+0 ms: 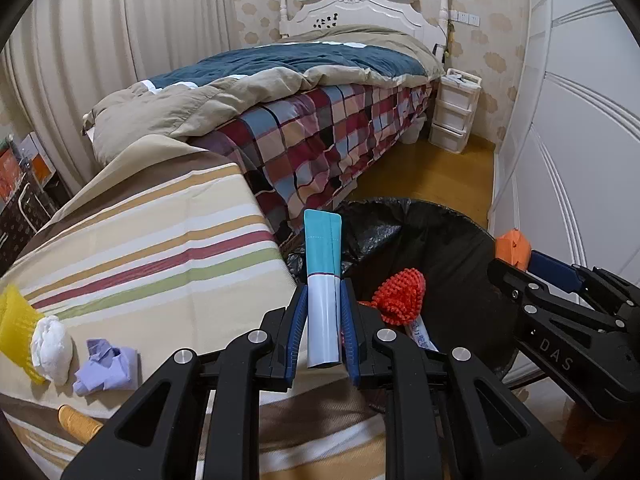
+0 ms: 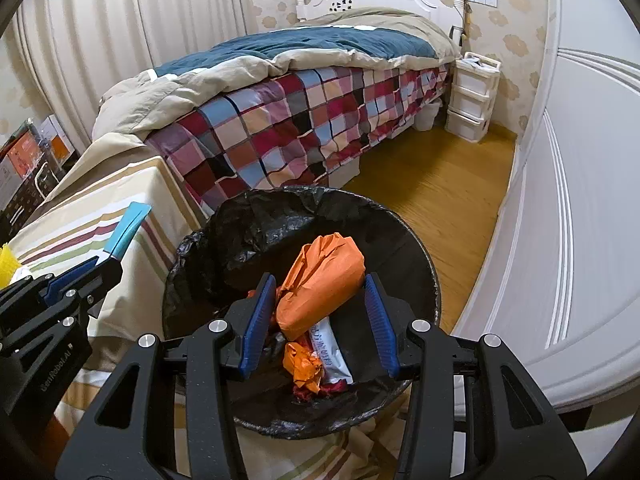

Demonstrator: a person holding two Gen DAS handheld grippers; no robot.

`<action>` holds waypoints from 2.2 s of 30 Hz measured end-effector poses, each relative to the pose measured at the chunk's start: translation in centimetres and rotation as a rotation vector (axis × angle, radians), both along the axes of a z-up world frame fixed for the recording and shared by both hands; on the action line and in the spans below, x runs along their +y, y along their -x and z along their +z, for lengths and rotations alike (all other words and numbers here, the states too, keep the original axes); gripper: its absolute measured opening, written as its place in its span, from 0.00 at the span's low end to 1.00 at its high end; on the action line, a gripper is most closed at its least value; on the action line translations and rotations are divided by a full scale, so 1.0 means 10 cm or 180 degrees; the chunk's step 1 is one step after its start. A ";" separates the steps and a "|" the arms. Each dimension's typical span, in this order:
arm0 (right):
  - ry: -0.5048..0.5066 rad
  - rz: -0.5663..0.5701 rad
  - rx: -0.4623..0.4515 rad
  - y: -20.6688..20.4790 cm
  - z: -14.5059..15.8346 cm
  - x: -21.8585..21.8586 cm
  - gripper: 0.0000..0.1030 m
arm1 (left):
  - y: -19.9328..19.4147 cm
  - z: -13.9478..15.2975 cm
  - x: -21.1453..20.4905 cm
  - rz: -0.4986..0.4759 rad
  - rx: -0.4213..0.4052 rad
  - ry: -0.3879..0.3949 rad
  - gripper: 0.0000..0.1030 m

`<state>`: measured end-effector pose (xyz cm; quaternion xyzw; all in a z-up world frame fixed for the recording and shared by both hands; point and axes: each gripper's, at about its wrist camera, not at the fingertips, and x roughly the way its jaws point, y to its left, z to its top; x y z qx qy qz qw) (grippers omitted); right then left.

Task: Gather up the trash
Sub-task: 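Open right tool dropping the orange cloth while left tool releases the tube, then move both open tools back over the remaining items on the bed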

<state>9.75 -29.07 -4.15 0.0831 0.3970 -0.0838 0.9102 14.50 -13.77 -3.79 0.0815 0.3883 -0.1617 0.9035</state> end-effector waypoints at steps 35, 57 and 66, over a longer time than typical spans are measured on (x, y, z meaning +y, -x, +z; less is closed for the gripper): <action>-0.0075 0.0014 0.0034 0.22 -0.06 0.30 0.63 | 0.28 0.07 0.50 0.0319 -0.0006 -0.0059 0.70; -0.0064 0.0920 0.0069 0.22 0.03 1.72 0.63 | 0.72 -0.07 2.05 0.1160 0.0135 -0.0122 0.71; 0.0004 0.1199 0.0173 0.09 0.00 2.16 0.63 | 0.79 -0.12 2.42 0.1384 0.0201 -0.0101 0.71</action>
